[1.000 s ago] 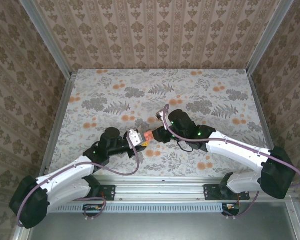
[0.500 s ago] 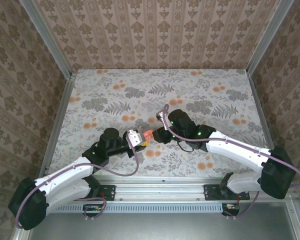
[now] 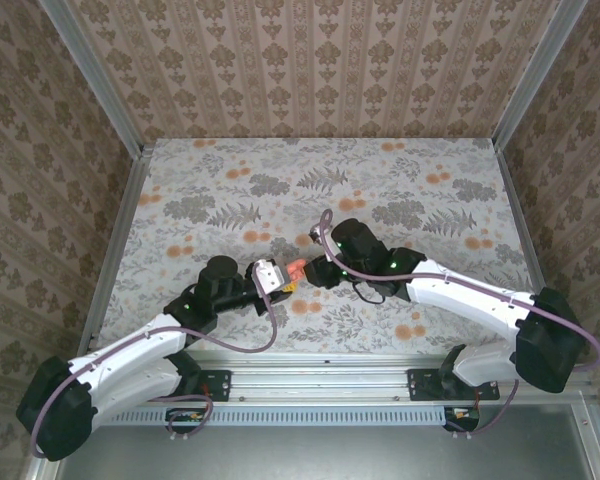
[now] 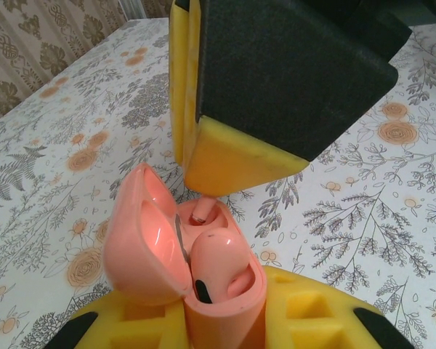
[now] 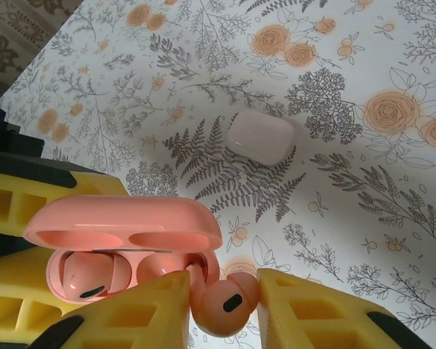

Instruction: Insert the wireless bluetooth earbuds into the charging case

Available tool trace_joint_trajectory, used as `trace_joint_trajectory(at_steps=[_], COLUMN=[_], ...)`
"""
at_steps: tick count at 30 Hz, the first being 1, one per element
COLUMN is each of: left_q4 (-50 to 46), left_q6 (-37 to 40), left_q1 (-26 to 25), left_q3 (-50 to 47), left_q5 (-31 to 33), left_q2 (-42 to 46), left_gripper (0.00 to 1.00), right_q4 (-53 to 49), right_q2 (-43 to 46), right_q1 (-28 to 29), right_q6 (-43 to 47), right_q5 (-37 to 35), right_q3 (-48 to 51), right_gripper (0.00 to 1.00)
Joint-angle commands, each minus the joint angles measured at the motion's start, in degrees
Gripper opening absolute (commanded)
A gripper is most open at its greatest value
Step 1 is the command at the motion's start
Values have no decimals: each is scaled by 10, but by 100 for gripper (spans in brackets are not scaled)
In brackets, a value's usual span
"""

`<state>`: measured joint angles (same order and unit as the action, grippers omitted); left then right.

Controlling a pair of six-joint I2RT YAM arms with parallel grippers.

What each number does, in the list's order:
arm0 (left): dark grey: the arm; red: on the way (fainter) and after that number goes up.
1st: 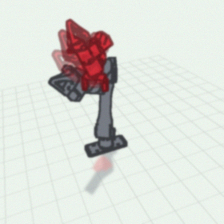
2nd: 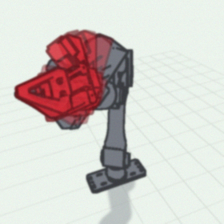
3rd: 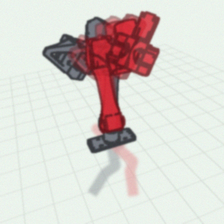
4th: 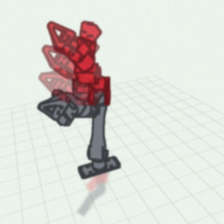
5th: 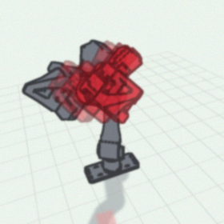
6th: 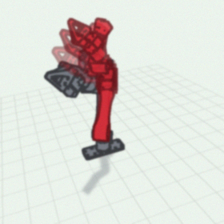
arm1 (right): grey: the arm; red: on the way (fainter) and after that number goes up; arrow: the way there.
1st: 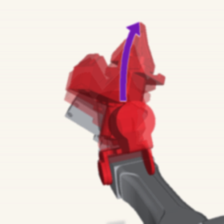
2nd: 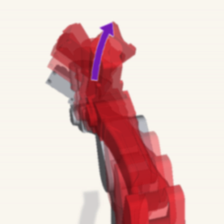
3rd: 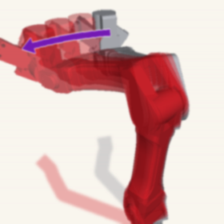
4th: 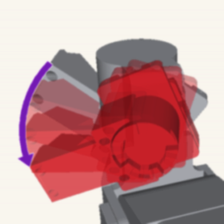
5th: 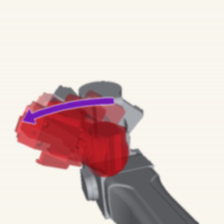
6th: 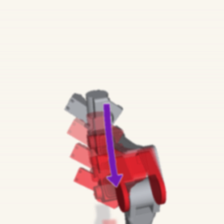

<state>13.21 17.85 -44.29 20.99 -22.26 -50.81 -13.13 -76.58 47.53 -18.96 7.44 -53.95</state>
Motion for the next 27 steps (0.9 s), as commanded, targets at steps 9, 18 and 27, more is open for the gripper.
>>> trace_joint_trajectory(at_steps=[9, 18, 27], left_q4=[9, 7, 6], left_q6=[13, 13, 11], left_q1=[-5, -7, -9], left_q3=[16, 16, 13], left_q5=[-5, -5, 1], left_q2=[9, 11, 23], left_gripper=[4, 4, 4], right_q4=[-40, -45, -41], right_q2=[-16, -22, -23], right_q1=[17, 28, 30], right_q6=[24, 27, 3], right_q5=[-19, -15, -26], right_q3=[-44, -55, -43], right_gripper=[30, 30, 30])
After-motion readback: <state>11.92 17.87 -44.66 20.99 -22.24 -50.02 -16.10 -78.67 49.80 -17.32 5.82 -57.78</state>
